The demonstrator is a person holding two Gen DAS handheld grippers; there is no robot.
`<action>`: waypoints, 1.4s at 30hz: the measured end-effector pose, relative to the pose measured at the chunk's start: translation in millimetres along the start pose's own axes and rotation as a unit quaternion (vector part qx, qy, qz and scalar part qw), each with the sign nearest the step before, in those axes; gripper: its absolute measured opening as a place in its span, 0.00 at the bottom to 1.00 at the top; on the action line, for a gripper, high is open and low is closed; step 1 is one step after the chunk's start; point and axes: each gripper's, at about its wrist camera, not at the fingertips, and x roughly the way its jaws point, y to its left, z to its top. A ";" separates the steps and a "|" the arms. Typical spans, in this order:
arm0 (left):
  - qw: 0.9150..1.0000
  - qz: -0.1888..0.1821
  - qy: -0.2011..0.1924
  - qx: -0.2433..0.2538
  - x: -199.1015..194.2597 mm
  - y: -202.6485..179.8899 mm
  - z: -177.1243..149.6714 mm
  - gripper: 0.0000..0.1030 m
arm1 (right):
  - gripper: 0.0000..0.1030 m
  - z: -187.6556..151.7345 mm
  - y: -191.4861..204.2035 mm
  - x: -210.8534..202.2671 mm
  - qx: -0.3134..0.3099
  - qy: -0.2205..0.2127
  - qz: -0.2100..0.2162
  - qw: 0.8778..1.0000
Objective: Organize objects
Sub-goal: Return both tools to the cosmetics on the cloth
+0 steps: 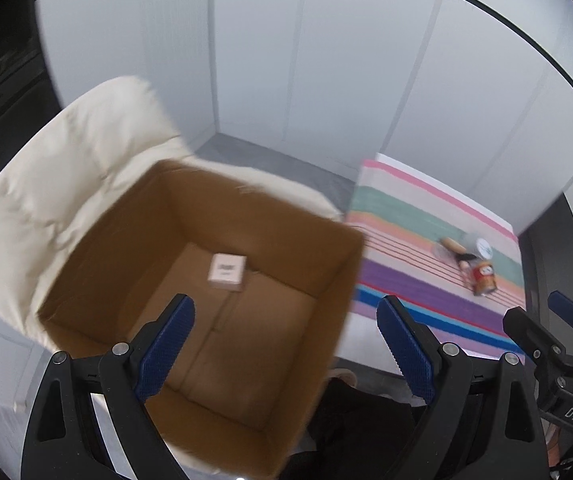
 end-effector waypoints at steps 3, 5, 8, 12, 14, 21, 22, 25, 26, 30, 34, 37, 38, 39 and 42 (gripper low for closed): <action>0.999 -0.021 0.003 0.033 6.8 -39.7 2.1 0.91 | 0.99 -3.8 -28.2 -5.9 0.022 -0.002 -0.018 1.000; 0.998 -0.035 0.008 0.047 11.1 -61.3 2.6 0.91 | 0.99 -8.8 -53.1 -12.0 0.041 -0.004 -0.034 0.999; 0.995 -0.058 0.016 0.076 18.6 -100.2 1.1 0.91 | 0.99 -17.7 -85.9 -20.0 0.067 -0.006 -0.053 0.996; 0.990 -0.082 0.032 0.113 30.1 -149.4 -3.6 0.91 | 0.99 -33.1 -131.9 -29.1 0.104 -0.004 -0.080 0.991; 0.986 -0.094 0.045 0.133 35.8 -171.4 -3.8 0.91 | 0.99 -40.0 -150.0 -32.5 0.117 -0.002 -0.088 0.989; 0.982 -0.116 0.056 0.138 51.3 -203.9 7.7 0.91 | 0.99 -56.7 -213.1 -28.6 0.154 -0.002 -0.105 0.982; 0.981 -0.116 0.059 0.141 57.2 -210.3 10.1 0.91 | 0.99 -57.5 -218.0 -27.5 0.156 -0.002 -0.106 0.982; 0.978 -0.119 0.073 0.154 77.0 -231.4 16.9 0.91 | 0.99 -57.3 -238.5 -14.8 0.162 -0.001 -0.105 0.981; 0.977 -0.120 0.077 0.158 83.0 -238.4 19.6 0.91 | 0.99 -56.6 -242.7 -10.5 0.162 0.000 -0.106 0.981; 0.970 -0.124 0.090 0.191 115.5 -277.7 35.2 0.91 | 0.99 -49.1 -262.6 20.6 0.158 0.007 -0.104 0.982; 0.961 -0.126 0.115 0.216 167.5 -316.4 53.2 0.91 | 0.99 -40.3 -283.2 60.2 0.161 0.022 -0.092 0.982; 0.953 -0.130 0.141 0.236 214.1 -342.5 58.7 0.91 | 0.99 -34.6 -298.0 92.2 0.158 0.033 -0.086 0.983; 0.951 -0.131 0.145 0.240 225.0 -347.2 58.9 0.91 | 0.99 -33.2 -301.3 101.7 0.157 0.035 -0.086 0.983; 0.949 -0.131 0.152 0.244 240.6 -353.1 59.6 0.91 | 0.99 -31.9 -305.2 111.8 0.157 0.037 -0.084 0.983; 0.949 -0.119 0.174 0.233 288.4 -360.8 59.5 0.91 | 0.99 -28.5 -315.1 153.5 0.153 0.055 -0.083 0.983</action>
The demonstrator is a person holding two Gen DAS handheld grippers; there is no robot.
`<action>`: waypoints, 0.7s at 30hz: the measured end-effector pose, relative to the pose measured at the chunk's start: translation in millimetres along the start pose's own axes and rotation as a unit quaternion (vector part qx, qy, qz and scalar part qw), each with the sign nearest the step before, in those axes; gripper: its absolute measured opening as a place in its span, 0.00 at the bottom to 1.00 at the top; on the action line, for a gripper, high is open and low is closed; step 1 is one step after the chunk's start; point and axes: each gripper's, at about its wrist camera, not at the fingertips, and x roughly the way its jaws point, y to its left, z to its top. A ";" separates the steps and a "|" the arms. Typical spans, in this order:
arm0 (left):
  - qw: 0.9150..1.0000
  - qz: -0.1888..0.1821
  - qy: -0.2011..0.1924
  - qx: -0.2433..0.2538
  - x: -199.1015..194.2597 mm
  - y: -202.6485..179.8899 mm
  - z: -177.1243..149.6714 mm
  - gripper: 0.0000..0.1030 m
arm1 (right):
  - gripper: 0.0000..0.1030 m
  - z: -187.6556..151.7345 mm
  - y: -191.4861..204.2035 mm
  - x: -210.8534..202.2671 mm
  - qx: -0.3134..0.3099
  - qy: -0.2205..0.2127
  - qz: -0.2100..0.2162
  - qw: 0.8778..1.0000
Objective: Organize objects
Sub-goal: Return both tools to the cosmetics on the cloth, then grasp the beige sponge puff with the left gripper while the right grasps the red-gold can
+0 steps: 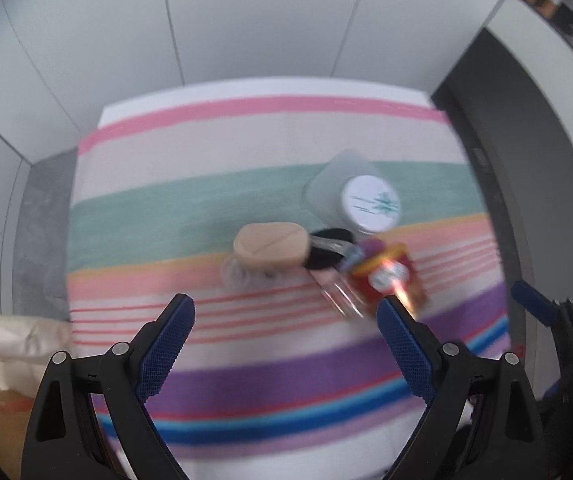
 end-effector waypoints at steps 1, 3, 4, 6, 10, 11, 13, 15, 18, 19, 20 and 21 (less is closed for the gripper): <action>1.000 0.002 0.004 -0.009 14.6 4.2 5.1 0.91 | 0.99 1.7 0.2 10.6 -0.001 0.006 0.001 1.000; 1.000 0.008 0.008 -0.020 34.6 10.2 9.8 0.91 | 0.98 3.7 1.2 35.5 -0.003 0.018 0.005 1.000; 1.000 0.017 0.011 -0.021 46.8 13.3 13.6 0.91 | 0.96 4.1 2.2 49.1 -0.003 0.024 0.007 1.000; 0.999 0.020 0.021 -0.021 61.2 16.6 17.8 0.91 | 0.96 3.8 5.2 68.0 -0.011 0.027 0.006 1.000; 0.999 0.014 0.033 -0.020 85.9 20.8 19.6 0.91 | 0.96 3.0 10.7 94.0 -0.028 0.038 -0.006 0.999; 0.999 0.010 0.034 -0.021 88.8 21.0 19.3 0.92 | 0.96 2.4 10.2 98.4 -0.027 0.042 -0.005 0.999; 0.999 0.009 0.030 -0.022 91.5 19.3 18.2 0.91 | 0.95 1.4 8.4 106.6 -0.021 0.049 0.001 0.999; 1.000 0.009 0.025 -0.017 93.4 17.3 18.8 0.82 | 0.90 1.3 7.3 111.1 -0.019 0.052 0.006 0.998; 1.000 0.003 0.010 0.002 89.9 10.9 16.9 0.60 | 0.55 0.7 6.1 119.5 -0.021 0.073 0.009 0.997; 1.000 0.001 0.005 0.010 87.6 7.5 15.8 0.58 | 0.54 -0.2 5.2 120.3 -0.017 0.071 0.008 0.997; 1.000 0.006 0.004 0.014 85.8 5.6 14.7 0.57 | 0.54 -0.8 5.0 120.0 -0.017 0.070 0.008 0.997; 1.000 0.015 -0.001 0.020 84.1 2.8 13.6 0.55 | 0.54 -1.4 5.4 119.5 -0.019 0.069 0.006 0.997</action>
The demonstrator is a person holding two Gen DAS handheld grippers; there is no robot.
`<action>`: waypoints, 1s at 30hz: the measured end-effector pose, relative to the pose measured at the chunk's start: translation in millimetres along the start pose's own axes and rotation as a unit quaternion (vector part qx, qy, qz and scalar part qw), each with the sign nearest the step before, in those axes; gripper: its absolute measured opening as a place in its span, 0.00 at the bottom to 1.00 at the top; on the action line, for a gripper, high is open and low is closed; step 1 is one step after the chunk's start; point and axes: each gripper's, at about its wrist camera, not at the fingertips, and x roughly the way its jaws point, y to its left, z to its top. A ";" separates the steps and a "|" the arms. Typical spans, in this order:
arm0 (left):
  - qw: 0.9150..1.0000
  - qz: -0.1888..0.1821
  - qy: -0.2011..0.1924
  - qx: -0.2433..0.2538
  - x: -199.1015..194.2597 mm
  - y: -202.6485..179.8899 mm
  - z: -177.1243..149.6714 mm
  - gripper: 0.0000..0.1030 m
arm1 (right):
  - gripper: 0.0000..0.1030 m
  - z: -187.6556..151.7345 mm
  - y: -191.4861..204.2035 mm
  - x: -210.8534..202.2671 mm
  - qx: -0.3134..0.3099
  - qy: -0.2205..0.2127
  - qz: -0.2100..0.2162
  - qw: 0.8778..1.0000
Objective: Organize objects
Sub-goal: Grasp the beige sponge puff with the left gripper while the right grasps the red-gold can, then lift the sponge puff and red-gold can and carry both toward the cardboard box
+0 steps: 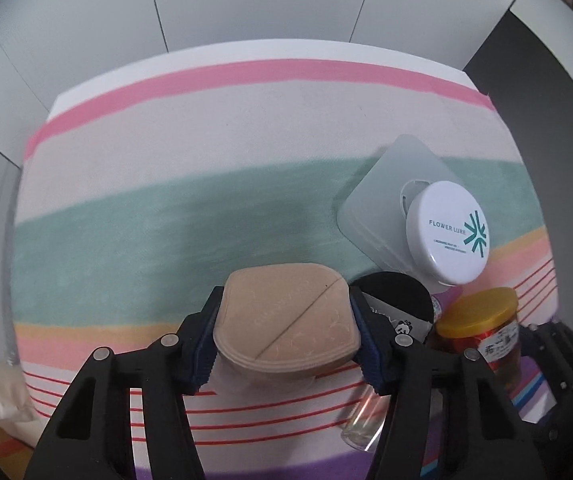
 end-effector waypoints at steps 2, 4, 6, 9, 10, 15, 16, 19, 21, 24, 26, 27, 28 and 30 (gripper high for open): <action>1.000 0.004 -0.007 0.004 0.2 2.4 -0.1 0.52 | 0.54 -1.4 -1.0 -1.0 -0.001 -0.003 -0.007 1.000; 1.000 0.008 -0.010 0.005 -1.4 2.6 -1.2 0.44 | 0.54 -3.4 -3.7 -2.0 0.005 -0.005 -0.007 1.000; 1.000 0.010 -0.009 0.003 -1.7 4.1 -2.1 0.42 | 0.54 -4.8 -5.7 -2.8 0.009 -0.005 -0.006 1.000; 1.000 0.012 -0.010 -0.003 -5.3 9.9 -3.4 0.41 | 0.54 -6.7 -8.2 -6.9 0.012 -0.007 -0.008 1.000; 1.000 0.009 -0.012 -0.006 -8.5 12.2 -4.3 0.41 | 0.54 -6.9 -8.4 -8.5 0.013 -0.008 -0.008 1.000; 1.000 0.009 -0.024 -0.008 -26.2 20.2 -4.2 0.40 | 0.54 4.5 -12.5 -16.3 0.014 -0.019 -0.007 1.000; 1.000 0.008 -0.027 -0.008 -30.9 21.2 -3.7 0.40 | 0.54 4.9 -12.2 -18.4 0.013 -0.021 -0.008 1.000; 0.999 0.004 -0.036 -0.001 -48.5 23.4 -4.1 0.40 | 0.54 8.0 -11.1 -29.7 0.012 -0.030 -0.010 0.999; 0.999 0.009 -0.044 0.006 -59.0 19.1 -2.4 0.40 | 0.54 10.6 -10.1 -39.8 0.012 -0.038 -0.011 0.999; 0.998 0.008 -0.060 0.014 -81.8 14.5 -1.1 0.40 | 0.54 14.2 -9.6 -57.0 0.011 -0.051 -0.012 0.999; 0.998 0.007 -0.069 0.014 -96.3 10.3 1.4 0.40 | 0.54 17.9 -9.0 -70.3 0.012 -0.060 -0.014 0.998; 0.997 0.005 -0.074 0.013 -103.3 7.2 3.6 0.40 | 0.54 19.7 -8.3 -78.9 0.012 -0.066 -0.015 0.998; 0.997 0.003 -0.080 0.012 -110.4 2.0 7.1 0.40 | 0.54 20.8 -8.1 -84.2 0.013 -0.069 -0.015 0.997; 0.996 0.000 -0.091 0.009 -125.4 -6.5 11.7 0.40 | 0.54 29.9 -8.2 -98.2 0.013 -0.078 -0.017 0.997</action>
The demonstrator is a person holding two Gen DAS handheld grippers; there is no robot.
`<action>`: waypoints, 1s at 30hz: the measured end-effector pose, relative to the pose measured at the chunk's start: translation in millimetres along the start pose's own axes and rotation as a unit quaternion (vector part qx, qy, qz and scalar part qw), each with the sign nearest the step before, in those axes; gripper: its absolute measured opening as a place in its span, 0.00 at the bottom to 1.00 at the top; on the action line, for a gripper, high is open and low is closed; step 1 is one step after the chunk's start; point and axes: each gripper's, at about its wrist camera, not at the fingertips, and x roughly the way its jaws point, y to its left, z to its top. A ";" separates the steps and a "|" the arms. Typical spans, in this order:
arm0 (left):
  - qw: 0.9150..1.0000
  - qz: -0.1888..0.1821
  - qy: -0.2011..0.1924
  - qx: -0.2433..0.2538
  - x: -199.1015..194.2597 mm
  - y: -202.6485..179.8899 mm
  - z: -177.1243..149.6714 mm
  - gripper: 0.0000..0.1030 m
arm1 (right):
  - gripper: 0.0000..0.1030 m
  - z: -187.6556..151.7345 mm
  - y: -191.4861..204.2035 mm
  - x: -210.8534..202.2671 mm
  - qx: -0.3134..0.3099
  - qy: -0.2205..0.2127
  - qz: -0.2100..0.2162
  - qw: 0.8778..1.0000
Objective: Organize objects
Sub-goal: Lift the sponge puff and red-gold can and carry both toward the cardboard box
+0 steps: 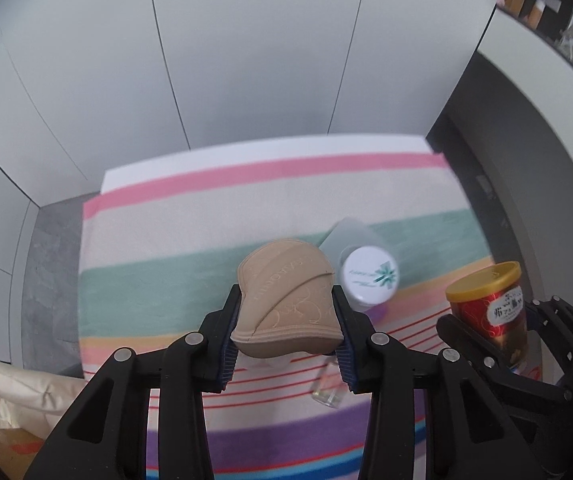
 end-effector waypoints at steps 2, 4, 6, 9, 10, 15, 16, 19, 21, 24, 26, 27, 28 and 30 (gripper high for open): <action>1.000 0.006 -0.010 0.001 -20.7 -0.8 0.9 0.40 | 0.54 8.1 3.0 -16.7 -0.001 -0.011 -0.002 1.000; 1.000 0.014 -0.020 0.002 -40.3 -3.9 2.8 0.40 | 0.54 14.3 7.1 -33.5 -0.002 -0.023 -0.002 1.000; 0.999 0.022 -0.027 0.003 -58.4 -6.2 3.6 0.40 | 0.54 20.2 10.9 -53.0 -0.003 -0.035 -0.005 0.999; 0.999 0.024 -0.042 -0.002 -90.9 -6.0 1.9 0.40 | 0.54 26.7 15.4 -84.9 -0.005 -0.055 -0.004 0.998; 0.999 0.020 -0.048 -0.006 -104.1 -5.9 0.9 0.40 | 0.54 27.3 17.2 -93.5 -0.006 -0.060 -0.003 0.998; 0.996 0.028 -0.081 -0.001 -158.5 -10.0 -6.0 0.40 | 0.54 31.5 27.3 -145.3 -0.015 -0.091 -0.004 0.996; 0.996 0.031 -0.087 0.001 -168.9 -11.7 -8.7 0.40 | 0.54 31.4 28.9 -152.7 -0.017 -0.095 -0.004 0.995; 0.994 0.037 -0.101 0.007 -191.3 -15.6 -17.4 0.40 | 0.54 29.0 31.9 -172.3 -0.020 -0.108 -0.004 0.994; 0.994 0.041 -0.105 0.008 -200.5 -18.2 -23.1 0.40 | 0.54 26.6 32.9 -183.8 -0.020 -0.113 -0.005 0.993; 0.994 0.040 -0.105 0.006 -214.3 -19.5 -31.3 0.40 | 0.54 22.0 32.7 -197.4 -0.020 -0.117 -0.003 0.993; 0.994 0.037 -0.103 -0.004 -223.9 -16.8 -37.5 0.40 | 0.54 18.4 33.4 -201.5 -0.020 -0.118 -0.004 0.993; 0.994 0.035 -0.101 -0.007 -227.1 -16.1 -40.6 0.40 | 0.54 16.3 32.6 -206.3 -0.020 -0.119 -0.003 0.993; 0.994 0.034 -0.099 -0.014 -232.7 -13.6 -46.3 0.40 | 0.54 14.7 31.4 -209.1 -0.019 -0.119 -0.003 0.993; 0.994 0.039 -0.096 -0.027 -239.9 -9.3 -59.3 0.40 | 0.54 9.8 26.0 -217.2 -0.019 -0.121 -0.003 0.993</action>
